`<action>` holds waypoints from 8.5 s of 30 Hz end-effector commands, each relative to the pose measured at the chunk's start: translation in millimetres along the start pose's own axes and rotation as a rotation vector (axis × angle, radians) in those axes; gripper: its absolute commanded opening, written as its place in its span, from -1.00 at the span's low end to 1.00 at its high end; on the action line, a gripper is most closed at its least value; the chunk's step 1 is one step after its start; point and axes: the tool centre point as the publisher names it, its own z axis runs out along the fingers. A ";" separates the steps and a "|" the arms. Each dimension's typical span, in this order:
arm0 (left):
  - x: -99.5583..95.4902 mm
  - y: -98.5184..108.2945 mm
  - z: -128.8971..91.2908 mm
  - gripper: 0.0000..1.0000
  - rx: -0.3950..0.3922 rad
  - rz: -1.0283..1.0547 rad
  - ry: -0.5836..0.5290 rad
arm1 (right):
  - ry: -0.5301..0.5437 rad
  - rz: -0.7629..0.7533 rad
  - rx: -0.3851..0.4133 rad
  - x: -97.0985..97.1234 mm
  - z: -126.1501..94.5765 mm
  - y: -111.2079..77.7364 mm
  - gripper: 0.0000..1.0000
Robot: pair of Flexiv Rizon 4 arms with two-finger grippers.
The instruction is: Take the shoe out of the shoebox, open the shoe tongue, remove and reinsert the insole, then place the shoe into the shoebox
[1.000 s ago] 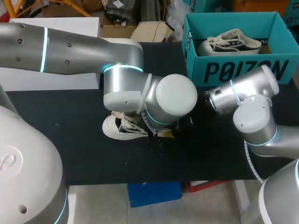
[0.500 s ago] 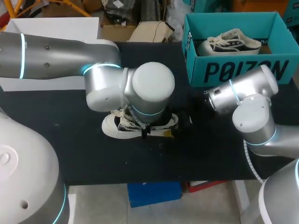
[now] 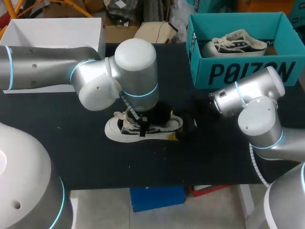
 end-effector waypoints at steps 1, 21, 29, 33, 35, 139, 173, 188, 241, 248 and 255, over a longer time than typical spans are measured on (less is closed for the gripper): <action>4.9 0.6 19.4 -1.00 0.115 0.009 0.022 | 0.002 0.001 0.001 1.1 2.3 -3.8 -1.00; 4.2 4.9 -21.0 -1.00 0.199 0.034 0.027 | 0.002 0.001 0.001 1.1 2.3 -3.8 -1.00; 4.1 3.9 -32.9 -1.00 0.203 0.042 0.006 | 0.002 0.001 0.001 1.1 2.3 -3.8 -1.00; 3.5 4.7 -37.6 -1.00 0.201 0.042 -0.004 | 0.002 0.001 0.001 1.1 2.3 -3.8 -1.00; 3.2 4.0 -40.2 -1.00 0.208 0.048 -0.014 | 0.002 0.001 0.001 1.1 2.3 -3.8 -1.00; 12.8 -129.2 -216.3 -1.00 0.877 0.157 -0.023 | 0.002 0.001 0.001 1.1 2.3 -3.8 -1.00; 38.6 -129.9 -376.4 -1.00 1.370 -0.239 0.158 | 0.002 0.001 0.001 1.1 2.3 -3.8 -1.00; 48.3 -120.8 -433.1 -1.00 1.568 -0.304 0.177 | 0.002 0.001 0.001 1.1 2.3 -3.8 -1.00; 51.9 -118.9 -462.2 -1.00 1.643 -0.287 0.196 | 0.098 -0.133 0.755 -2.4 -57.3 53.0 1.00; 51.9 -118.9 -462.2 -1.00 1.643 -0.287 0.196 | 0.072 -0.121 0.875 1.1 -48.7 58.0 1.00; 51.9 -118.9 -462.2 -1.00 1.643 -0.287 0.196 | -0.003 -0.097 0.910 3.6 -43.9 59.7 1.00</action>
